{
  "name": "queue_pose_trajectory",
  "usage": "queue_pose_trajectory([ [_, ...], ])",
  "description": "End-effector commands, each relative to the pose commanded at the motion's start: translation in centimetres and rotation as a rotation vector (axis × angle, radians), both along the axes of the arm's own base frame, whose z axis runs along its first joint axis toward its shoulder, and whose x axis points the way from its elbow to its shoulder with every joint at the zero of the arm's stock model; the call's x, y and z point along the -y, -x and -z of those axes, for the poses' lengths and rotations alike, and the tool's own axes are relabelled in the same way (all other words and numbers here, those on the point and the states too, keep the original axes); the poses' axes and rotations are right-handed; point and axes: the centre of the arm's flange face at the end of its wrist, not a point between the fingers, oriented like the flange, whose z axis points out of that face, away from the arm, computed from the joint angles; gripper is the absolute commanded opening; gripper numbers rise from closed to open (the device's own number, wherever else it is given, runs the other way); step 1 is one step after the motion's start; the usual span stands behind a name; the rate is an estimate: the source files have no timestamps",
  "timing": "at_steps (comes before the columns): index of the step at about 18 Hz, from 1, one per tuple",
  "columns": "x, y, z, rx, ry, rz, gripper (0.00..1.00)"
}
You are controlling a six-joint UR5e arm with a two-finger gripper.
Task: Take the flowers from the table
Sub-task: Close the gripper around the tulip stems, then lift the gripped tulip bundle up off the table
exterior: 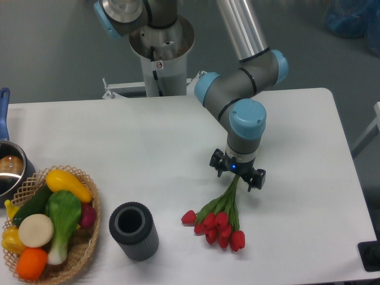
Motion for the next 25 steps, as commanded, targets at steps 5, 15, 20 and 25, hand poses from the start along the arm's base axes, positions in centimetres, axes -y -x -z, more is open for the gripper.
queue_pose_trajectory([
  [5,0.0,0.2,-0.2,-0.003,-0.002,-0.002,0.59],
  [15,0.0,0.2,-0.4,-0.007,-0.001,-0.005,0.19],
  [20,-0.2,1.1,-2.7,-0.043,-0.029,-0.009,0.17],
  [25,-1.5,2.4,-8.1,-0.093,-0.145,-0.005,0.17],
])
